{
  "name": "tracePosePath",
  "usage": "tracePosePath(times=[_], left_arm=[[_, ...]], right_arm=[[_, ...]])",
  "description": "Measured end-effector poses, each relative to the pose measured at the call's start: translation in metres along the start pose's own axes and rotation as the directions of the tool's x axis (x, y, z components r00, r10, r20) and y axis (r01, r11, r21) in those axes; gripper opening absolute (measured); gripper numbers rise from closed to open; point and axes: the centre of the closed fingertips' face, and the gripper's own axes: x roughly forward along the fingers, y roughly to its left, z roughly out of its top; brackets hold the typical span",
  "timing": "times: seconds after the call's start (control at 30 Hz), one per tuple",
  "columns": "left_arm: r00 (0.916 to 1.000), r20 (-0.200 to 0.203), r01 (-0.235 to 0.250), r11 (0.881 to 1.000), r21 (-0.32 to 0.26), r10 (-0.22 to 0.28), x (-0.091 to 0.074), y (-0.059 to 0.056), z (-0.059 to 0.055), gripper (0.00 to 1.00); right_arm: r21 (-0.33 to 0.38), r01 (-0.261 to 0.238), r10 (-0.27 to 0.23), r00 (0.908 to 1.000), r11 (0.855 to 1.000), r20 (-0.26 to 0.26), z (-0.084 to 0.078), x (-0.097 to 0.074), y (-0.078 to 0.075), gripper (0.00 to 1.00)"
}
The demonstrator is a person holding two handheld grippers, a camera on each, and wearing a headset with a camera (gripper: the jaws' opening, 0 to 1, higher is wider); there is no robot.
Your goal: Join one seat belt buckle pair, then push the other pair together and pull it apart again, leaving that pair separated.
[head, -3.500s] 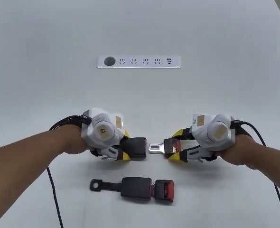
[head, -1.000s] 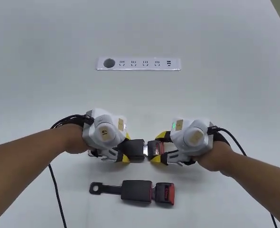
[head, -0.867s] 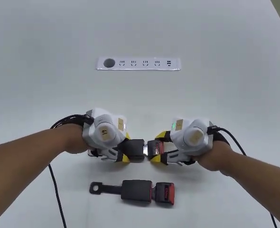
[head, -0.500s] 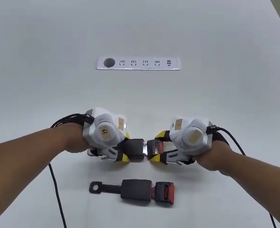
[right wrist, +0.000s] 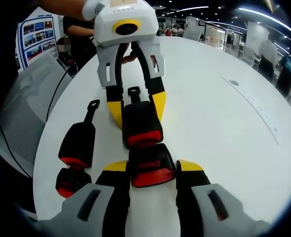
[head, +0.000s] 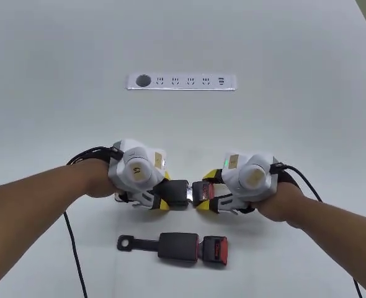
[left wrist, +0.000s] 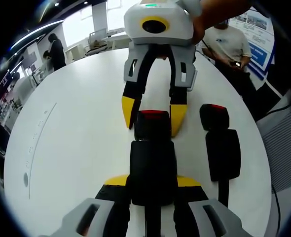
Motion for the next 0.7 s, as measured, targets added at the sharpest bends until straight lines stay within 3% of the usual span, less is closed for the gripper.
tracePosePath(times=[0.7], left_arm=[[1.0,0.004,-0.004,1.0,-0.007,0.004,0.0007,-0.0006,-0.0012,0.34]], right_arm=[[-0.002,-0.005,0.005,1.0,1.0,-0.003,-0.0095,-0.0071,0.0002,0.34]])
